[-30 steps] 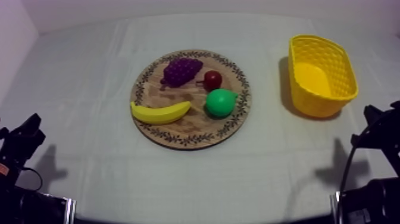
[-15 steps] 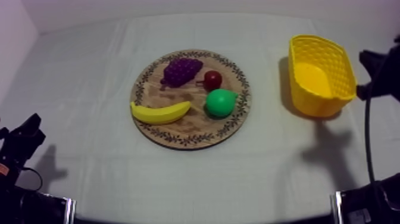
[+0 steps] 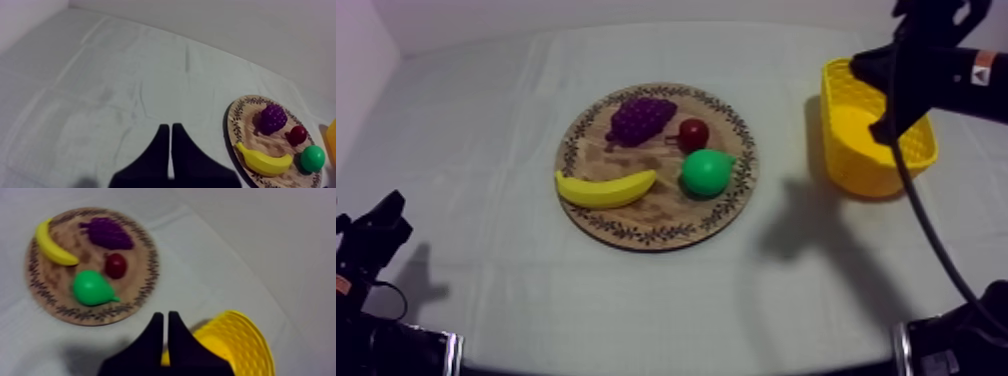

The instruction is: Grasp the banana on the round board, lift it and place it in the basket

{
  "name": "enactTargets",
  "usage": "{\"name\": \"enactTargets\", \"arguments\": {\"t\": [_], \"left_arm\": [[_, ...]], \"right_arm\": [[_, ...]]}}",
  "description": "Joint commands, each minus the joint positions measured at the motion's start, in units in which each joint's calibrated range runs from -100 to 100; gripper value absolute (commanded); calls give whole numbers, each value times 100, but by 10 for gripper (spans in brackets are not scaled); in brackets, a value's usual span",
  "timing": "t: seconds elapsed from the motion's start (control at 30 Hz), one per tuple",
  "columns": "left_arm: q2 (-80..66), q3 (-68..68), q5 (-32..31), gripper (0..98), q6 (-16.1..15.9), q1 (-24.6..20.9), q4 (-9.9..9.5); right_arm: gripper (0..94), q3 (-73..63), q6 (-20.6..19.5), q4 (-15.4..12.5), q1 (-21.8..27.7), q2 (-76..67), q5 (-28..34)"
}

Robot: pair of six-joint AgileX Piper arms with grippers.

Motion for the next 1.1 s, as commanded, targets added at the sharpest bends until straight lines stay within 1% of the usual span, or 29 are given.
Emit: {"name": "enactTargets", "arguments": {"t": [0.0, 0.13, 0.23, 0.5, 0.63, 0.77, 0.87, 1.07], "left_arm": [[-3, 3, 0, 1, 1, 0, -2], [-3, 3, 0, 1, 0, 0, -2], [-3, 3, 0, 1, 1, 0, -2], [-3, 3, 0, 1, 1, 0, -2], [-3, 3, 0, 1, 0, 0, -2], [-3, 3, 0, 1, 1, 0, -2], [-3, 3, 0, 1, 2, 0, -2], [-3, 3, 0, 1, 0, 0, -2]], "right_arm": [[30, -161, -53, 73, -554, 153, 314], [32, -300, -140, 217, -1069, 383, 586], [35, -411, -126, 257, -1381, 591, 751], [38, -821, -122, 397, -1951, 1510, 837], [45, -1152, 0, 406, -2121, 2097, 853], [52, -1616, 177, 341, -2202, 2634, 942], [54, -1998, 331, 303, -2215, 3024, 975], [56, -2559, 480, 368, -2121, 3647, 907]]}}
